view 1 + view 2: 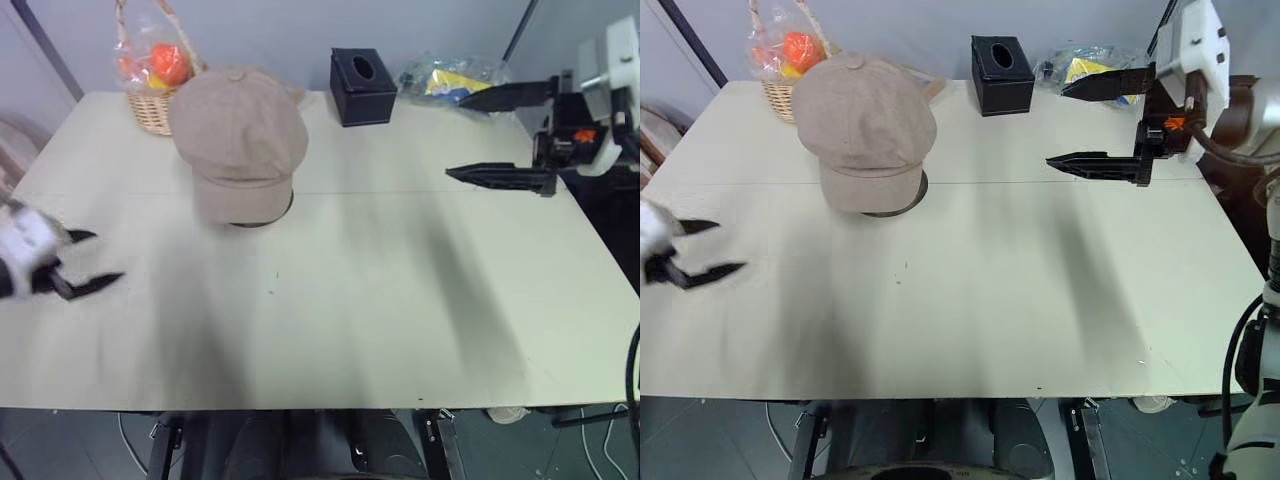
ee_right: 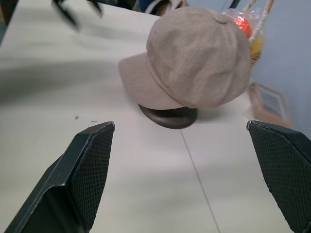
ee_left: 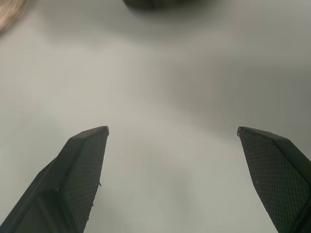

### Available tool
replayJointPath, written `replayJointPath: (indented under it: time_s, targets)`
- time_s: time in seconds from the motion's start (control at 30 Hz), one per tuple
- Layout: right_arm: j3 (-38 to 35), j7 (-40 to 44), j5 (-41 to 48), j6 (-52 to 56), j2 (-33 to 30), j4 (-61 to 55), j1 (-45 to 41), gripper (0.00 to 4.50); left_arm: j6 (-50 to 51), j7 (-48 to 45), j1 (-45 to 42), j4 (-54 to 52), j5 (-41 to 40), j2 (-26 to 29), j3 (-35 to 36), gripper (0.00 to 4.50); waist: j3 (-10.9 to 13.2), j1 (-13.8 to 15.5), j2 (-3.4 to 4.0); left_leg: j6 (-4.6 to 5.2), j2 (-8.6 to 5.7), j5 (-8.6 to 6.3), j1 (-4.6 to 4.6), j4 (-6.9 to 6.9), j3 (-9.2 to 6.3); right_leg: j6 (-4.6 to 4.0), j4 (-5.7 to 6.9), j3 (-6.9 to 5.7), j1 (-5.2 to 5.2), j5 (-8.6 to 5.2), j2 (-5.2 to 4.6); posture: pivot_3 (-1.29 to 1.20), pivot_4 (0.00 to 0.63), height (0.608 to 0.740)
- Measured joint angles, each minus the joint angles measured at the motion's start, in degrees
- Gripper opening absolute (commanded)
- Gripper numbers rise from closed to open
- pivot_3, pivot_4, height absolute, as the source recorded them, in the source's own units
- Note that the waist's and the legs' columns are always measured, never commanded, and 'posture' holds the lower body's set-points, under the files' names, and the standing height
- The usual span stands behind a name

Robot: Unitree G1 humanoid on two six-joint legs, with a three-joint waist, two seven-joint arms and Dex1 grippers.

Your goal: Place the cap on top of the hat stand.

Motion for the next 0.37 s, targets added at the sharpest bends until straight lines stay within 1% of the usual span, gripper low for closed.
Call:
replayJointPath:
  time_s: [0.1,0.17,0.23,0.37]
  targets:
    - [0.25,1.68,1.01,2.61,0.36,2.00,-2.09,4.50,10.36,-7.97,-7.01,2.52,-5.34,6.27,6.02,4.46,0.01,-1.02,0.01,0.00,-0.01,0.00,0.00,-0.06,0.01,0.02,-0.03,0.00,0.00,-0.02,0.00,0.00,0.150,0.740]
    - [0.27,2.09,1.19,4.30,0.71,3.83,-3.66,4.50,13.46,-12.30,-10.00,3.65,-6.12,9.06,7.50,4.46,0.04,-1.50,0.13,0.00,-0.01,0.00,0.04,-0.10,0.04,0.02,-0.01,0.01,-0.01,-0.03,0.00,0.00,0.150,0.740]
    - [0.27,2.21,1.25,5.31,0.81,5.04,-4.70,4.50,14.29,-14.51,-11.09,4.25,-5.71,9.84,7.48,4.46,0.08,-1.96,0.25,0.00,0.00,0.00,0.06,-0.12,0.05,-0.03,0.05,0.02,-0.02,-0.05,0.02,0.00,0.150,0.740]
    - [0.40,2.83,0.91,5.53,1.63,5.81,-5.27,4.50,15.42,-17.03,-11.87,5.17,-2.99,9.89,6.43,4.46,0.08,-2.79,0.25,0.00,0.09,0.00,0.05,-0.11,0.04,-0.05,0.10,0.02,-0.07,-0.06,0.11,0.00,0.150,0.740]
